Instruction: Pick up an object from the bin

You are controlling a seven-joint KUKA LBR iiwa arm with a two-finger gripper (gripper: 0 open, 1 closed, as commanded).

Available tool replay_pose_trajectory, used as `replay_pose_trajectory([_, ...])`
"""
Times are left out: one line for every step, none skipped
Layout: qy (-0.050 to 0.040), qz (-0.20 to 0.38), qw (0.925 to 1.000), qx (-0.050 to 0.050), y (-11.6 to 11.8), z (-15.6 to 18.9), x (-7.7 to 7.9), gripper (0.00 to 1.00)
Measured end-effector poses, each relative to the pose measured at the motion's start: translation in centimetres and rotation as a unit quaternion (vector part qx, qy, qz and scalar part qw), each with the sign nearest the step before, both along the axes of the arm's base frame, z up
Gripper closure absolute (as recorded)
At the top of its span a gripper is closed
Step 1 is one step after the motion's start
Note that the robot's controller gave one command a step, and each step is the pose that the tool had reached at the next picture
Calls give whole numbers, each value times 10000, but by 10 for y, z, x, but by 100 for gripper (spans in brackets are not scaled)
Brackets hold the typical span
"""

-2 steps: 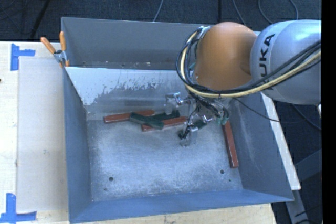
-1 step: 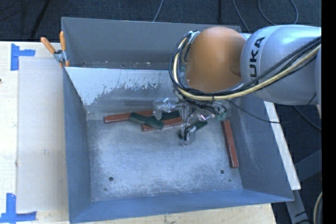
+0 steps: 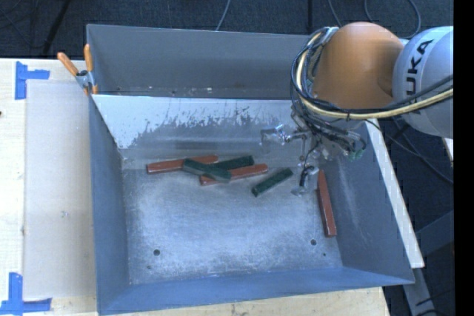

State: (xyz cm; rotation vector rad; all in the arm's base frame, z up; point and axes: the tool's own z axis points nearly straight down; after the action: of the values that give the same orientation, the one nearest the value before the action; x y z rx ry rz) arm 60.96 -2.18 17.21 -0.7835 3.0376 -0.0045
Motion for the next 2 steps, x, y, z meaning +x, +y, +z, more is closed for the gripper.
replay_pose_trajectory([39, -844, 9964, 15, -19, -101, 6, 0])
replay_pose_trajectory([9, -856, 9963, 18, -20, -96, 8, 100])
